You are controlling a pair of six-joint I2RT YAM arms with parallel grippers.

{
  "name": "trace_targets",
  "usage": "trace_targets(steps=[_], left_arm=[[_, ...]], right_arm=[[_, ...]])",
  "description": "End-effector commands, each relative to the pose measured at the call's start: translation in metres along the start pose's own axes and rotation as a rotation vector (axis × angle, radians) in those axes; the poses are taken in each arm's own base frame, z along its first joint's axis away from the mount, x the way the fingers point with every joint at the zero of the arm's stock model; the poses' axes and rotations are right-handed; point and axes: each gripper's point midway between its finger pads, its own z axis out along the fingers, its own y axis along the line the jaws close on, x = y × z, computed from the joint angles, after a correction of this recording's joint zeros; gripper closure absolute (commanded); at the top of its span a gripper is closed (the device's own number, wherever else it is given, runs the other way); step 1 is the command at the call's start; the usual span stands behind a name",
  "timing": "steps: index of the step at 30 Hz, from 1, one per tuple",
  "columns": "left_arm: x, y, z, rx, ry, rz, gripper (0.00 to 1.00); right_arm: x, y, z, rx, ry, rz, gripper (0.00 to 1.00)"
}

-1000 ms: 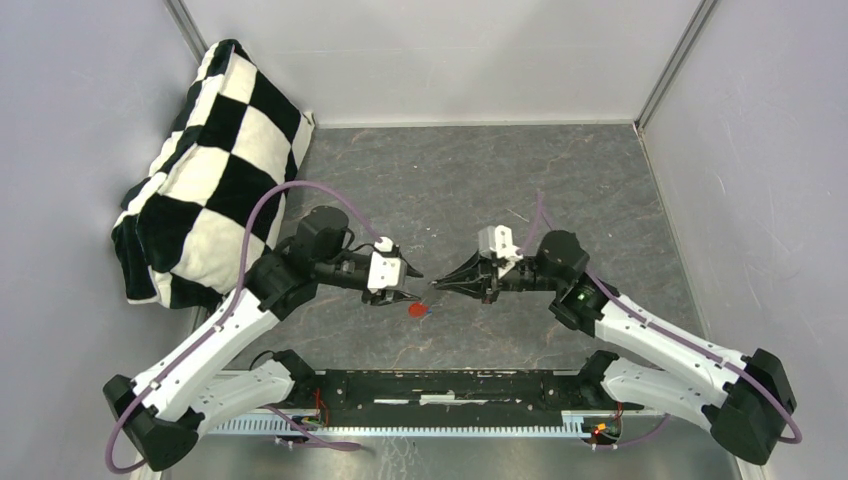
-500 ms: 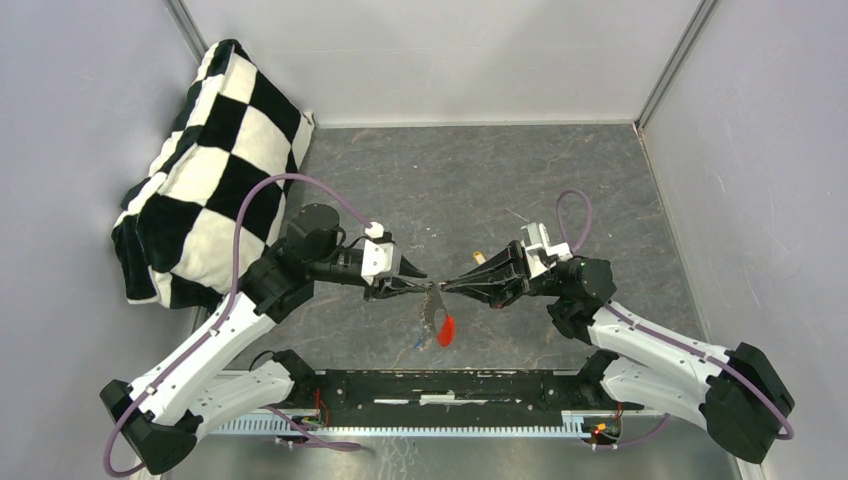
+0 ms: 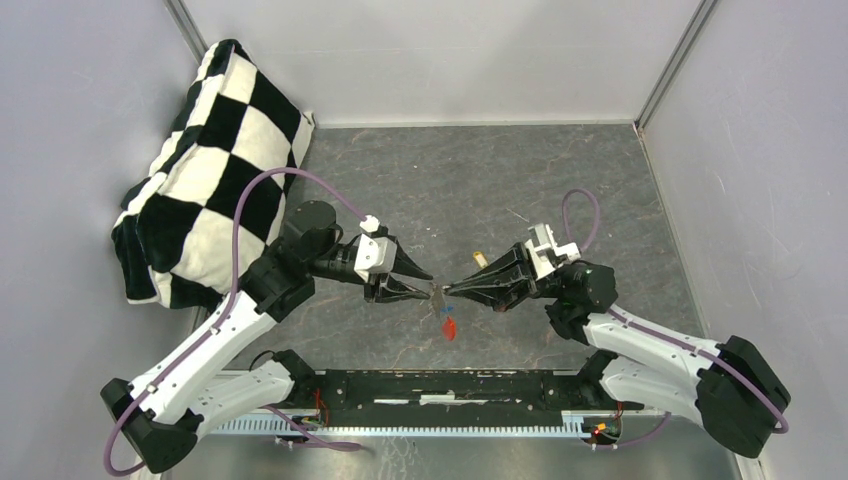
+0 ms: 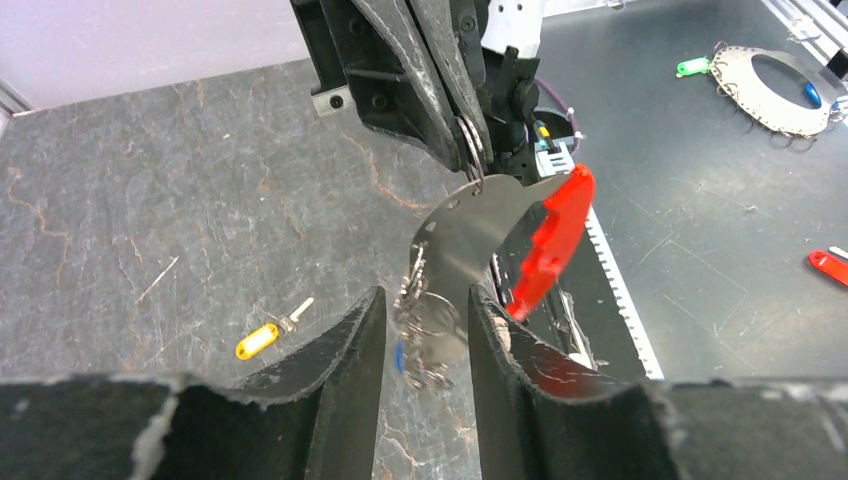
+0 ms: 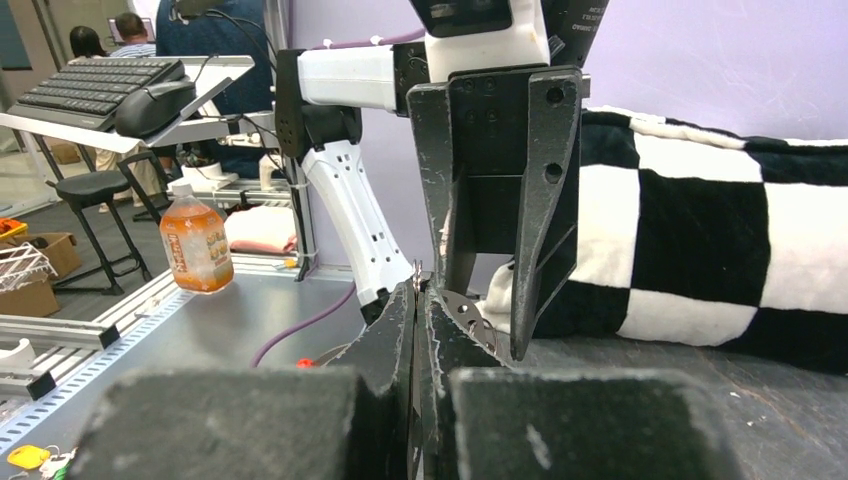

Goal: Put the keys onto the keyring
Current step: Adjust the keyring.

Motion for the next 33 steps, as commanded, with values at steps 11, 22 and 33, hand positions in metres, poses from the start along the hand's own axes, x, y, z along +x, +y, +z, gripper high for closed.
trace_targets(steps=[11, 22, 33], left_arm=[[-0.050, -0.001, -0.008, 0.013, -0.064, 0.120, 0.43], [-0.041, -0.011, -0.022, -0.006, -0.009, 0.246, 0.46], [-0.052, -0.012, -0.020, -0.019, -0.073, 0.200, 0.46]], right_arm=[[-0.047, 0.048, 0.010, -0.364, -0.126, 0.051, 1.00], [-0.062, 0.051, 0.021, -0.438, -0.092, 0.024, 1.00], [-0.095, 0.048, 0.038, -0.478, -0.145, -0.004, 1.00]])
